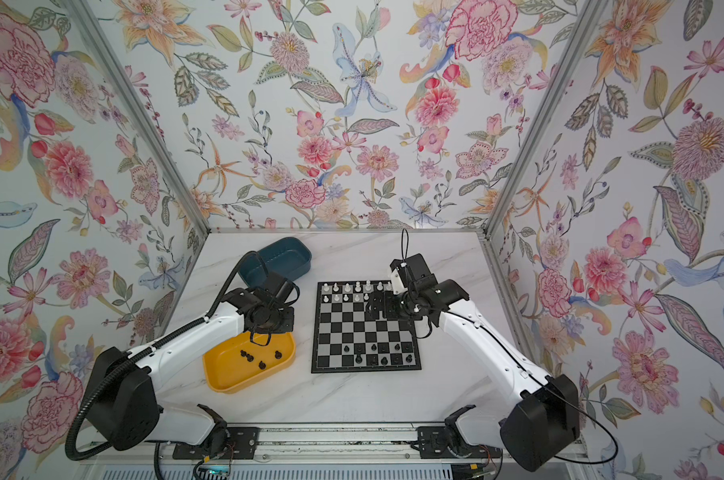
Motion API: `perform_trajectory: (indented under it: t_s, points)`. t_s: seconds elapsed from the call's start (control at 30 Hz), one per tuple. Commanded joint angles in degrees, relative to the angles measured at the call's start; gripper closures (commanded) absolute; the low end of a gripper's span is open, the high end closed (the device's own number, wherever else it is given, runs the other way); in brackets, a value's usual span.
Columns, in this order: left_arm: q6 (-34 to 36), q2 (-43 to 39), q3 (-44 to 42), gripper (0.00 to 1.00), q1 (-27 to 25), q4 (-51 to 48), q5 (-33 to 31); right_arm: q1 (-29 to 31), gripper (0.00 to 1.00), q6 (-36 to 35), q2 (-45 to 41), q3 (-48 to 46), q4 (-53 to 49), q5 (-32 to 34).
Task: Set up the chess pieces on the board
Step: 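Lift the black pawn and carry it with the left gripper to the board, then lower the pawn onto the second-row square beside the other black pawns and open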
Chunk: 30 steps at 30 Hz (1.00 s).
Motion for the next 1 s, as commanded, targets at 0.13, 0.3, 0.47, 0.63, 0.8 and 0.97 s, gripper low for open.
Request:
perform_trajectory:
  t_s: [0.13,0.3,0.47,0.63,0.8,0.97]
  points:
    - [-8.5,4.2,3.5,0.93,-10.6,1.3,-2.6,-0.4,0.01,-1.5,-8.8,-5.3,-5.3,-0.5]
    - [-10.5,9.1,5.3,0.92,-16.1,3.6,-2.7,-0.3,0.01,-1.2,-13.7,-7.6,-7.5,-0.2]
    - [-11.2,12.9,6.5,0.91,-19.4,6.4,-2.1,-0.2,0.01,-0.3,-17.2,-8.7,-9.3,0.6]
    - [-11.0,16.1,6.5,0.91,-20.7,8.5,-1.1,-0.3,0.01,0.7,-19.9,-9.5,-11.1,1.5]
    - [-10.1,17.4,6.5,0.91,-20.9,9.3,-1.3,-0.3,0.01,1.3,-21.7,-9.9,-12.2,2.0]
    - [-9.3,18.5,6.2,0.91,-21.0,9.3,-1.6,-0.3,0.01,1.6,-22.7,-9.8,-13.1,2.7]
